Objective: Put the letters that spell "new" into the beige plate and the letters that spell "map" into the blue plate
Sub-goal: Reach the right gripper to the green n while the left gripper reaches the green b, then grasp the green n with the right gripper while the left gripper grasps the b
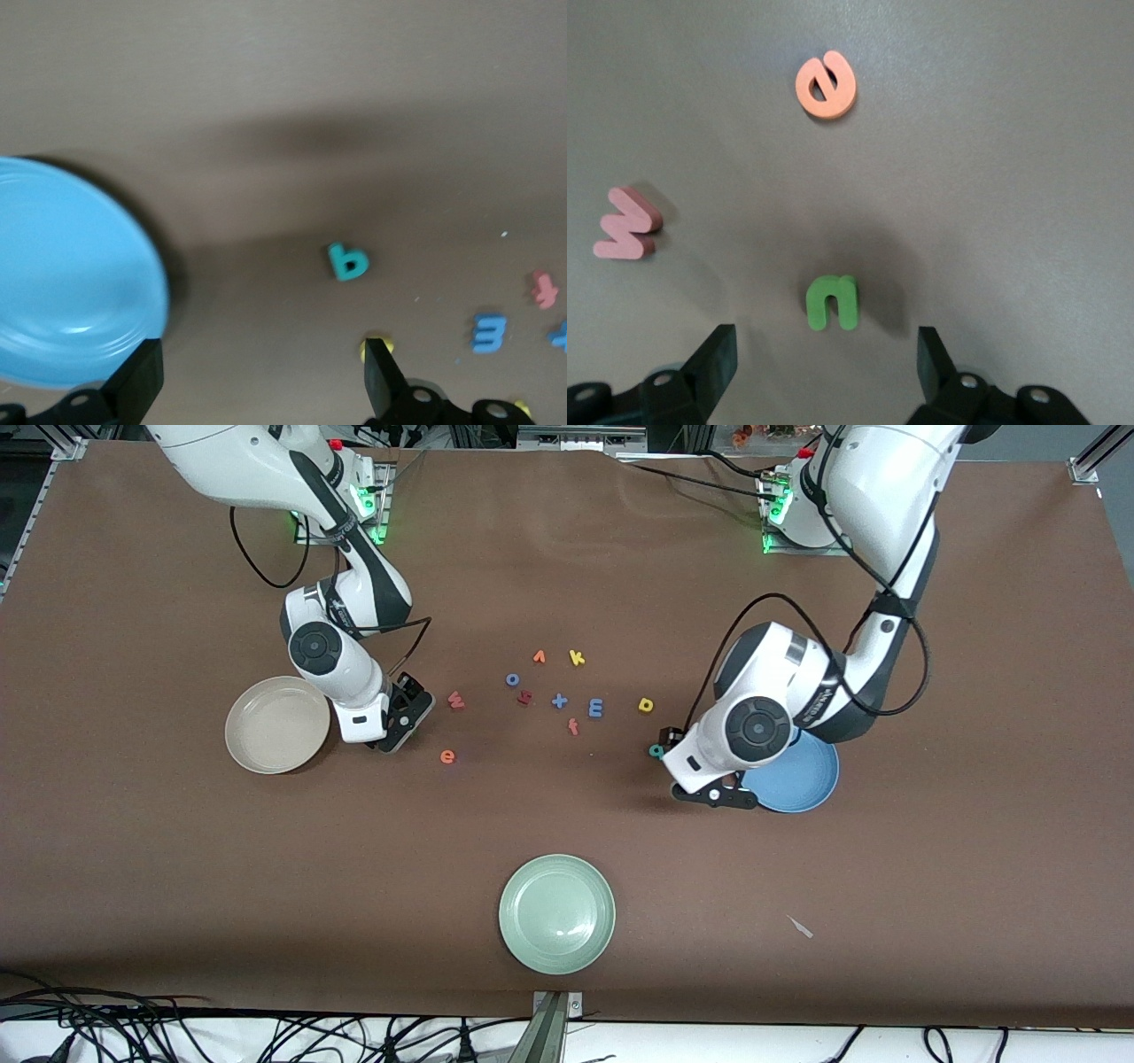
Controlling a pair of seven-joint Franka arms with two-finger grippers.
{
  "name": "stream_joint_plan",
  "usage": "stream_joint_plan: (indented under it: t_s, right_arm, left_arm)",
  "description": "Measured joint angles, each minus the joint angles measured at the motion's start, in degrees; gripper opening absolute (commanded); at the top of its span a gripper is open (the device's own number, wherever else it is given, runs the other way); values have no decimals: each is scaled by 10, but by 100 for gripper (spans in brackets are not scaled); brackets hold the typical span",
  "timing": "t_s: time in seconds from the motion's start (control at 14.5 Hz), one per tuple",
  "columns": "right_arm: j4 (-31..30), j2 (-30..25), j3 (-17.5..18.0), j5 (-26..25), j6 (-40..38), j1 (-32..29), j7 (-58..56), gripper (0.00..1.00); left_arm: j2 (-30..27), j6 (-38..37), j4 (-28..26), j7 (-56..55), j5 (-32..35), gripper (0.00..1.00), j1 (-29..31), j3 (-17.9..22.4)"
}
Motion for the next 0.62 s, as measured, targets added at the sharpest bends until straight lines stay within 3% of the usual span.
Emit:
stream_joint_plan:
  t_s: [0.35, 0.62]
  right_arm:
    - [0, 7, 0, -11, 0, 1, -2, 63]
    - [0, 11, 1, -14, 5, 1, -3, 41]
  left_arm:
    - [51, 110, -20, -40, 0, 100, -29, 0]
    - [64, 148, -54, -77, 0, 100, -47, 0]
